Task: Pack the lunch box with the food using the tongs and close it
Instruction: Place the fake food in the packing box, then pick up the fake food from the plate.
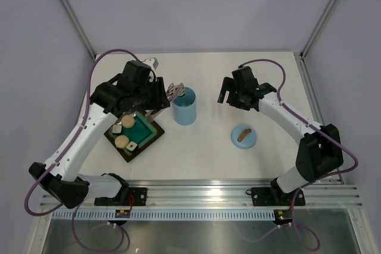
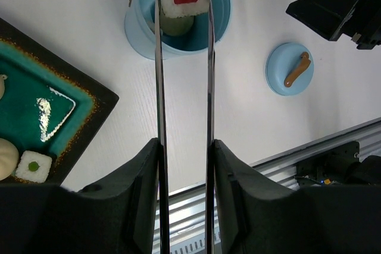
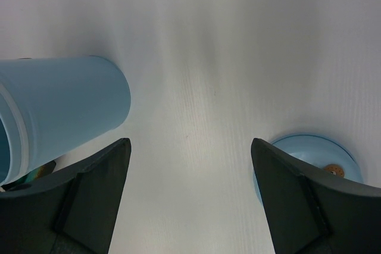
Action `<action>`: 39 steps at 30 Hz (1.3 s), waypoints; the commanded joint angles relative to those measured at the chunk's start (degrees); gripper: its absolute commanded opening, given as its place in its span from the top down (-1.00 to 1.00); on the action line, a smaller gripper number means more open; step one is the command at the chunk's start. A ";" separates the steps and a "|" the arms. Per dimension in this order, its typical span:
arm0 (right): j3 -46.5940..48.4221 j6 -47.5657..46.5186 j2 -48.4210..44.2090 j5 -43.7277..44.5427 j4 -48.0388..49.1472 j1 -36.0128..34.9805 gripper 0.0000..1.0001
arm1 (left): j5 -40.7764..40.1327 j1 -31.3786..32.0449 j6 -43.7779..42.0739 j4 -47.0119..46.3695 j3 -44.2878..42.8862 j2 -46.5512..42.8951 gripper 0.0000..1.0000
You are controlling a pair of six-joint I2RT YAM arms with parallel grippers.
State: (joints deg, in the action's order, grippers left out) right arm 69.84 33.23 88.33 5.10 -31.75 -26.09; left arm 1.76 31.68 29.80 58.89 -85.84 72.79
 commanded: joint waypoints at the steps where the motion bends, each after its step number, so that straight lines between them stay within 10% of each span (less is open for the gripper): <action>1: 2.58 -0.36 -0.80 1.93 -0.77 -0.37 -0.80 | 2.19 0.31 -1.41 -3.88 -0.91 0.33 0.13; 14: 1.35 -0.27 -1.67 2.28 -0.95 -0.46 -0.80 | 2.46 0.49 -0.80 -4.93 0.06 -0.98 -0.04; 25: 0.38 0.08 -1.94 1.40 0.19 -0.37 -0.80 | -15.80 0.22 -0.10 6.57 -3.11 -7.40 0.08; 39: 0.91 -0.45 -1.15 0.35 0.19 -0.37 -0.79 | -20.92 -11.55 3.95 10.10 13.50 -10.13 -0.04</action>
State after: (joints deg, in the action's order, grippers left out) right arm 70.06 33.21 88.33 5.34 -32.77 -26.09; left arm -16.16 21.30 32.93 70.22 -73.45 64.01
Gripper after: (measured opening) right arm 0.898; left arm 0.516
